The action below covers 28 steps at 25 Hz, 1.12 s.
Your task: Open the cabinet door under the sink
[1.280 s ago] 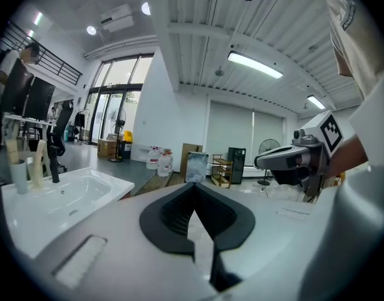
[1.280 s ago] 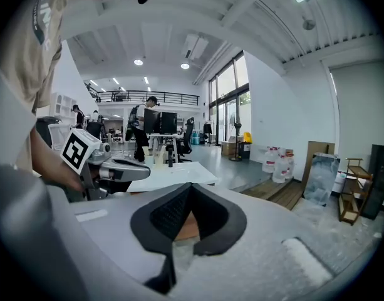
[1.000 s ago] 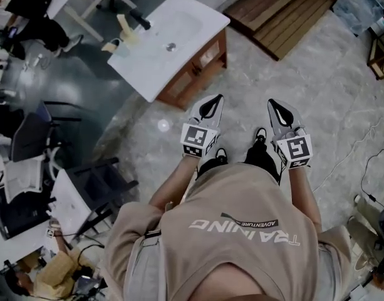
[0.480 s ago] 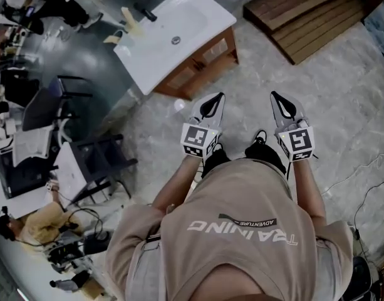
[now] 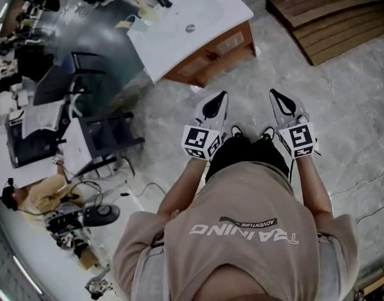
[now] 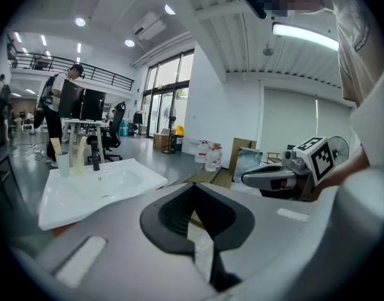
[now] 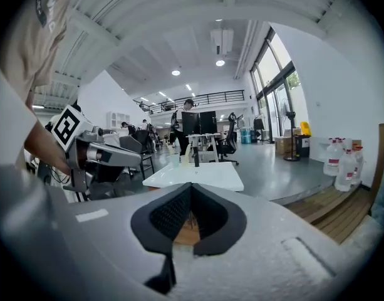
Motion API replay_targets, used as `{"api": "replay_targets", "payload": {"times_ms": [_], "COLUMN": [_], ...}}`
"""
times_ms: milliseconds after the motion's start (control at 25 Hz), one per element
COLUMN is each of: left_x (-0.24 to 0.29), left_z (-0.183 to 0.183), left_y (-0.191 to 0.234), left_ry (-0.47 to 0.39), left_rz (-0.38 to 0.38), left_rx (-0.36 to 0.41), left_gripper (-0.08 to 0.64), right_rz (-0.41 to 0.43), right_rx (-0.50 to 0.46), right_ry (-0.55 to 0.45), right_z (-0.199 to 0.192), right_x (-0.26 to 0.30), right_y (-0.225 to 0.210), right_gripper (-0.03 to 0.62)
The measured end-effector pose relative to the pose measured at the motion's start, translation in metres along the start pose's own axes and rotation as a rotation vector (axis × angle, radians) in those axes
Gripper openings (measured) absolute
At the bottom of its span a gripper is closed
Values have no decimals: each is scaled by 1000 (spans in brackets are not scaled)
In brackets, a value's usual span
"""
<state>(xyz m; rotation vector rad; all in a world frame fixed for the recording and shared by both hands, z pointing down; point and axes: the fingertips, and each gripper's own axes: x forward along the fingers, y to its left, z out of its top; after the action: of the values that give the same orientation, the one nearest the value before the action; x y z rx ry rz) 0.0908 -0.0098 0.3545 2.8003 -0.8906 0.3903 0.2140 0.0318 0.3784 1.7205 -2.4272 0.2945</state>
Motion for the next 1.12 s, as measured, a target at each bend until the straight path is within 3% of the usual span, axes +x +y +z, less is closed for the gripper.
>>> {"api": "replay_targets", "payload": {"times_ms": [240,600,800,1120], "left_x": [-8,3,-4,-23], "left_z": [-17,11,13,3], "left_y": [40,85,117,163], "left_ry": [8,-89,-98,-102], "left_rz": [75,72,77,149], "left_rx": [-39,-93,-100,-143], "left_gripper": [17,17,17,17], "right_rz": [87,95,97,128], "right_rx": [-59,-148,-165,-201], "right_ry": [19,50,54,68], "right_z": [10,44,56,68], "right_x": [38,75,102,131], "right_y": [23,33,45,64], "right_gripper": [2,2,2,2]}}
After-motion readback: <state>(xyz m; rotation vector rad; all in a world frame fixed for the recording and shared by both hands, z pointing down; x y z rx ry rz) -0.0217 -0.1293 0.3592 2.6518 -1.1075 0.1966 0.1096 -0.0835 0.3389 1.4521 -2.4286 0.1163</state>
